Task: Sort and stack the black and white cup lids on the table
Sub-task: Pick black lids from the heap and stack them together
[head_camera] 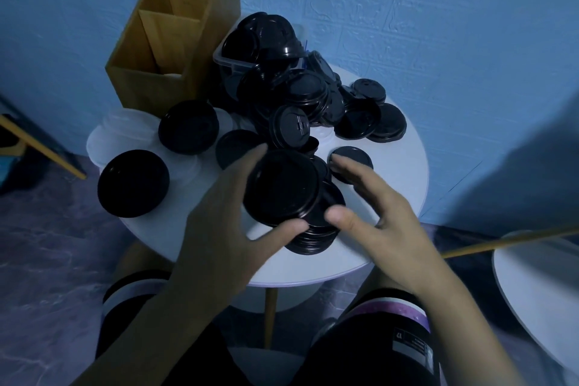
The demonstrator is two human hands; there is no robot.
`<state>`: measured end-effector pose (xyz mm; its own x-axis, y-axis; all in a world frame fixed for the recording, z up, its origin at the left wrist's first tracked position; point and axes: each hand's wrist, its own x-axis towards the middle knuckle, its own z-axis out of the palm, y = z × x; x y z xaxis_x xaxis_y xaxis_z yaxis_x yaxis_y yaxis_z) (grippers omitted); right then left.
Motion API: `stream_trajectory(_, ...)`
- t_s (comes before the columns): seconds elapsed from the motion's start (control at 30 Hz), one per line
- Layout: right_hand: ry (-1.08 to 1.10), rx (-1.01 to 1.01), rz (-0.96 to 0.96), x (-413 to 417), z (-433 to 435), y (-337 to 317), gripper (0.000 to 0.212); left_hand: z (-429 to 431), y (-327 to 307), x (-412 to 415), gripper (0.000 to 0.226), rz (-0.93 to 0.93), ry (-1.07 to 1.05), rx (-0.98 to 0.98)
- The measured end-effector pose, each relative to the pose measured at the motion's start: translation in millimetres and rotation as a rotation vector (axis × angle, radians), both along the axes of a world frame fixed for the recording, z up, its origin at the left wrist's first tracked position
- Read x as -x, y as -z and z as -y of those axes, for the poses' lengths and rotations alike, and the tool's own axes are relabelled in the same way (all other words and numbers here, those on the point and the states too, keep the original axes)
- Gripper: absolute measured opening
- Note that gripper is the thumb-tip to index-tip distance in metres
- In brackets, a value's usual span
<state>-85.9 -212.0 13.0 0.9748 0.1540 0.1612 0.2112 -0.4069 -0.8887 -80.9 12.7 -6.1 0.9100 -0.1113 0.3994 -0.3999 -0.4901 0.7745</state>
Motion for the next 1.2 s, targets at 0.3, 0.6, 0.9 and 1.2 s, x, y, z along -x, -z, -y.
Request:
stream_trajectory(0.3,0.131,-0.221,-0.086,-11,3,-17,0.03,28,-8,-3,0.101,-0.013,0.111,-0.038)
stream_trajectory(0.6,0.14,-0.187,-0.294,-18,11,-4,0.028,15,19,-9,0.085,-0.24,0.194,0.054)
stream_trajectory(0.9,0.163,0.192,-0.139,-9,2,-13,0.075,15,19,-9,0.072,-0.229,0.21,0.074)
stream_trajectory(1.2,0.186,0.143,-0.118,-12,3,-20,0.07,15,22,-10,0.08,-0.253,0.184,0.066)
